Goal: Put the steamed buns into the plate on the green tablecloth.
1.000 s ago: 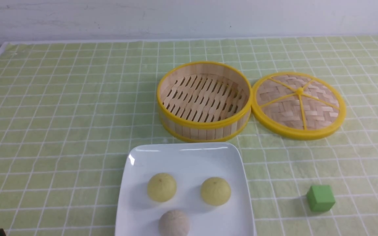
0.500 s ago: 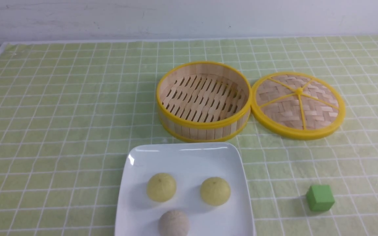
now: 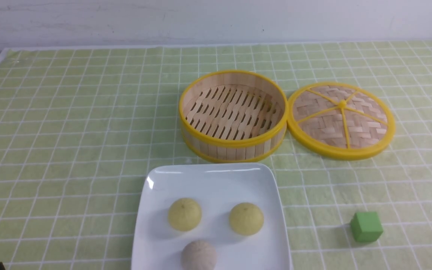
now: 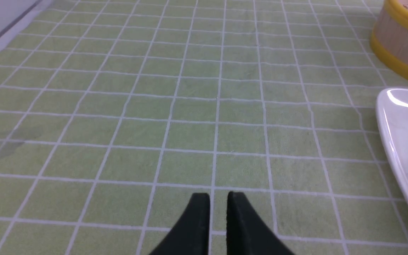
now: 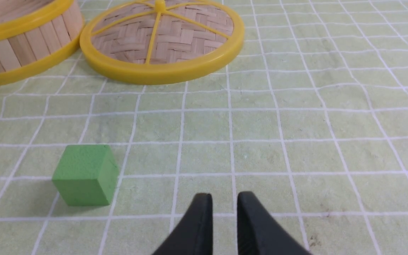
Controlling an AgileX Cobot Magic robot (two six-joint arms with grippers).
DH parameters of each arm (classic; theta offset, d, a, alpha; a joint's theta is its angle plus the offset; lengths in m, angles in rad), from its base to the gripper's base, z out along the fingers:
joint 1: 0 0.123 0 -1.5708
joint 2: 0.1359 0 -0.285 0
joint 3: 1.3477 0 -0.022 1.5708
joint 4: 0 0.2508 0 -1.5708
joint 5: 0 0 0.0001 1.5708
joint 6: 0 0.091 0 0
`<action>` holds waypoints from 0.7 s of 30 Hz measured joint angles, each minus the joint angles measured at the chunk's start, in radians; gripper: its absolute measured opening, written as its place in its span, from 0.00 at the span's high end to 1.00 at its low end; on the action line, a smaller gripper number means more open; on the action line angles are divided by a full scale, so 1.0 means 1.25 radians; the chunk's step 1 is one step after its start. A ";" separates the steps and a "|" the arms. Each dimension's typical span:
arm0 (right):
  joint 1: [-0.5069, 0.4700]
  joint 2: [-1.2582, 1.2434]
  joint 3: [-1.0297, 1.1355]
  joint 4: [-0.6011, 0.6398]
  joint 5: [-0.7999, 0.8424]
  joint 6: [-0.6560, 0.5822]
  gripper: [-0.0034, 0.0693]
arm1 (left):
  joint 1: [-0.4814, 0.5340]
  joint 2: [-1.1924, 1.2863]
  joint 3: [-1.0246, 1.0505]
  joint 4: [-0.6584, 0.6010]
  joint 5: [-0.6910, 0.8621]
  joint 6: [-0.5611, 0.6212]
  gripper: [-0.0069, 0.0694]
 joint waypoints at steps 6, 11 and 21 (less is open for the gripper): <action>0.000 0.000 0.000 0.000 0.000 0.000 0.77 | 0.000 0.000 0.000 0.000 0.000 0.000 0.77; 0.000 0.000 0.000 0.000 0.001 0.000 0.75 | 0.000 0.000 0.000 0.000 0.001 0.000 0.77; 0.000 0.000 0.000 0.000 0.001 0.000 0.74 | 0.000 0.000 0.000 0.001 0.001 0.000 0.75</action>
